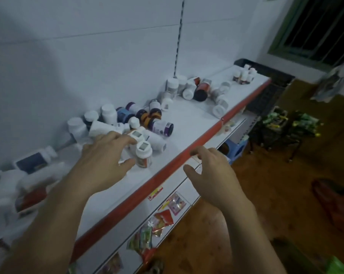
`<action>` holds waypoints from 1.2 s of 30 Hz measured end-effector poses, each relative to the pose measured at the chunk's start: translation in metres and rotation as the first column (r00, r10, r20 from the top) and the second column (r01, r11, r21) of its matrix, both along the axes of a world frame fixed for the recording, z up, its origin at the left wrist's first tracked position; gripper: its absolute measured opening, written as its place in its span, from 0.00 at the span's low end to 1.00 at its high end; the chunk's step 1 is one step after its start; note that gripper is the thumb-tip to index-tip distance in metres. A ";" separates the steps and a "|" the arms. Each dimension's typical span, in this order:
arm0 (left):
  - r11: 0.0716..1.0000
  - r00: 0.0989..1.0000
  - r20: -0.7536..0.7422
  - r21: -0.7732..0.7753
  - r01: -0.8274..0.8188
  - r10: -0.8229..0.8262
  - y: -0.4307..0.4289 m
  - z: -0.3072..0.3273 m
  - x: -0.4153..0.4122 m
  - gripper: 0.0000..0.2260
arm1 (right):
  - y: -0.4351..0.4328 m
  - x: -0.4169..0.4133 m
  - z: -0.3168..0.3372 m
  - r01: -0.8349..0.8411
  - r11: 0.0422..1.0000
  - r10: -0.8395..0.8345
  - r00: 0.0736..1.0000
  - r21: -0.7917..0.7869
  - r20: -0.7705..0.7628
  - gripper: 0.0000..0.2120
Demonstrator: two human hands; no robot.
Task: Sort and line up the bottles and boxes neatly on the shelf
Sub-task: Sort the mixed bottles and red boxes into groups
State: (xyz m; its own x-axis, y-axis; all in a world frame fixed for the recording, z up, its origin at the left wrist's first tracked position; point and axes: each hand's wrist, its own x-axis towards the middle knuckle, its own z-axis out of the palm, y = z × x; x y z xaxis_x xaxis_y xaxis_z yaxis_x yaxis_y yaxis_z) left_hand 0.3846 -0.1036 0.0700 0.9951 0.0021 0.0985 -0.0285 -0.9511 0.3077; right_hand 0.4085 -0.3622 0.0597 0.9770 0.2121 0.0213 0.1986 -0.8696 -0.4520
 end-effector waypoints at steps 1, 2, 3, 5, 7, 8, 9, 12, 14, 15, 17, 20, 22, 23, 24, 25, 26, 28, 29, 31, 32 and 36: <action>0.997 0.999 -0.018 0.071 0.029 -0.028 -0.006 0.002 0.018 0.20 | -0.008 0.013 -0.002 0.004 1.000 -0.004 1.000 -0.007 -0.010 0.20; 0.984 0.998 -0.043 0.167 0.062 -0.055 -0.011 0.006 0.039 0.21 | -0.015 0.027 -0.003 0.008 1.000 -0.008 1.000 -0.013 -0.019 0.20; 0.960 0.995 -0.061 0.263 0.091 -0.078 -0.017 0.013 0.062 0.21 | -0.022 0.042 -0.004 0.012 1.000 -0.013 1.000 -0.017 -0.022 0.20; 0.912 0.992 -0.063 0.390 0.129 -0.113 -0.024 0.028 0.111 0.21 | -0.035 0.078 -0.009 0.022 0.999 -0.022 1.000 -0.025 -0.010 0.19; 0.884 0.989 -0.049 0.444 0.145 -0.138 -0.031 0.036 0.160 0.22 | -0.045 0.115 -0.011 0.029 0.999 -0.028 1.000 -0.042 0.005 0.19; 0.882 0.988 -0.055 0.445 0.157 -0.148 -0.036 0.039 0.183 0.23 | -0.049 0.133 -0.010 0.029 0.999 -0.029 1.000 -0.042 0.007 0.19; 0.883 0.985 -0.074 0.436 0.173 -0.157 -0.042 0.040 0.205 0.24 | -0.053 0.150 -0.009 0.026 0.999 -0.026 1.000 -0.039 -0.002 0.18; 0.869 0.973 -0.152 0.441 0.223 -0.173 -0.067 0.036 0.264 0.26 | -0.065 0.197 -0.004 0.009 0.999 -0.010 0.999 -0.043 -0.031 0.19; 0.859 0.970 -0.167 0.456 0.233 -0.175 -0.083 0.032 0.300 0.26 | -0.073 0.231 -0.004 -0.002 0.998 0.000 1.000 -0.064 -0.020 0.19; 0.861 0.968 -0.180 0.449 0.239 -0.174 -0.091 0.030 0.315 0.25 | -0.077 0.248 -0.004 -0.012 0.997 0.011 1.000 -0.079 -0.016 0.19; 0.872 0.957 -0.224 0.412 0.263 -0.183 -0.106 0.024 0.343 0.25 | -0.085 0.280 -0.004 -0.050 0.992 0.047 0.998 -0.112 -0.029 0.19; 0.879 0.941 -0.284 0.381 0.286 -0.183 -0.120 0.016 0.380 0.25 | -0.097 0.336 0.001 -0.147 0.963 0.149 0.989 -0.224 -0.007 0.19; 0.880 0.943 -0.282 0.385 0.278 -0.175 -0.126 0.010 0.402 0.22 | -0.105 0.379 0.008 -0.207 0.925 0.224 0.974 -0.319 0.019 0.18; 0.883 0.947 -0.274 0.386 0.266 -0.166 -0.128 0.008 0.413 0.20 | -0.108 0.400 0.011 -0.228 0.905 0.256 0.966 -0.360 0.032 0.18; 0.890 0.951 -0.267 0.382 0.250 -0.152 -0.130 0.006 0.425 0.21 | -0.112 0.421 0.014 -0.250 0.882 0.291 0.956 -0.399 0.044 0.18; 0.899 0.954 -0.265 0.370 0.234 -0.139 -0.133 0.004 0.436 0.22 | -0.114 0.441 0.015 -0.279 0.859 0.333 0.942 -0.430 0.054 0.18; 0.915 0.958 -0.259 0.343 0.211 -0.124 -0.136 0.002 0.447 0.25 | -0.117 0.461 0.016 -0.311 0.834 0.377 0.925 -0.456 0.059 0.18; 0.964 0.966 -0.240 0.222 0.148 -0.093 -0.147 -0.004 0.468 0.28 | -0.122 0.499 0.016 -0.370 0.782 0.459 0.886 -0.502 0.062 0.20; 0.982 0.971 -0.228 0.156 0.106 -0.068 -0.156 -0.009 0.477 0.29 | -0.123 0.518 0.015 -0.398 0.758 0.495 0.867 -0.516 0.058 0.20; 0.995 0.981 -0.192 0.100 0.002 0.017 -0.178 -0.026 0.493 0.31 | -0.125 0.557 0.012 -0.461 0.727 0.559 0.828 -0.509 0.049 0.20; 0.992 0.981 -0.176 0.111 -0.058 0.077 -0.189 -0.036 0.500 0.33 | -0.125 0.576 0.010 -0.493 0.718 0.584 0.811 -0.491 0.041 0.19; 0.953 0.947 -0.154 0.164 -0.256 0.281 -0.217 -0.065 0.510 0.37 | -0.112 0.632 -0.006 -0.615 0.723 0.643 0.766 -0.316 -0.019 0.18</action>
State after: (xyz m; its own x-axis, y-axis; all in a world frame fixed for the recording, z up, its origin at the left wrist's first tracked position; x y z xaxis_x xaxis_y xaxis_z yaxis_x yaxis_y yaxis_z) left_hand 0.8942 -0.3203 0.0048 0.9610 0.2707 -0.0574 0.2763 -0.9496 0.1480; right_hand 1.0408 -0.4740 0.0541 0.6137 0.7869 -0.0653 0.7722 -0.6154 -0.1581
